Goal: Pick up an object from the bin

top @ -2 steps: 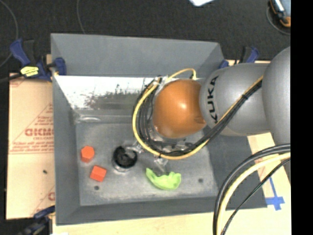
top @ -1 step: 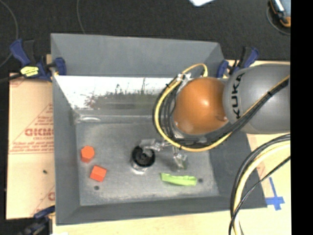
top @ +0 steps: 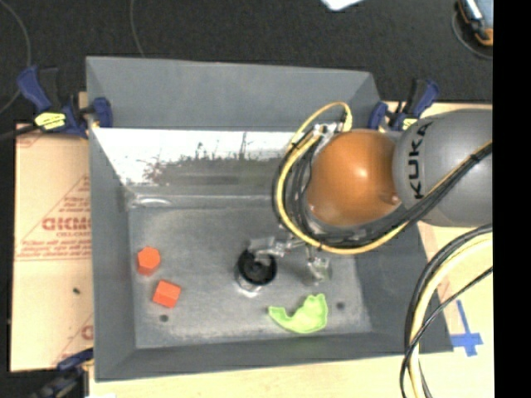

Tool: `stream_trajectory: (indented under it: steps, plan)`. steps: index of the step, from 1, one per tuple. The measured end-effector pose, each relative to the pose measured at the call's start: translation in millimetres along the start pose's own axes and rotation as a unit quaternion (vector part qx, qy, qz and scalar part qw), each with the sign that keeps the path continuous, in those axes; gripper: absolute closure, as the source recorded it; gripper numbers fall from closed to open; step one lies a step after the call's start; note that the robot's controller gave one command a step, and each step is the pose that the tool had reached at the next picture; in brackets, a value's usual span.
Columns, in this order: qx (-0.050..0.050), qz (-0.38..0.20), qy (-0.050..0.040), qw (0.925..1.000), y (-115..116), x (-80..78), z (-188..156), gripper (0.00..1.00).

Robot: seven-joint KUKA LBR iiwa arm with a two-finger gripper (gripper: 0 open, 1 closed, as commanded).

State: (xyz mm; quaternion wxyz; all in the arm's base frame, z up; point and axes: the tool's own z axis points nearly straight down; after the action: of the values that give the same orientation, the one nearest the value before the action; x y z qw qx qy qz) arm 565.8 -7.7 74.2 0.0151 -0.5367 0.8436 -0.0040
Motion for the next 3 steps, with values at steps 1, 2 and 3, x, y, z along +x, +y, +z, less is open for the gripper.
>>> stream_trajectory:
  steps: [1, 2, 3]
  plan:
    - [0.003, -0.166, -0.0036, 0.9861, 8.3, -43.7, 3.1, 0.00]
    - [0.000, 0.071, -0.0014, 0.9975, 12.3, -60.9, 3.9, 0.00]
    - [0.005, -0.046, -0.0039, 0.9989, 1.4, -85.8, 3.4, 0.00]
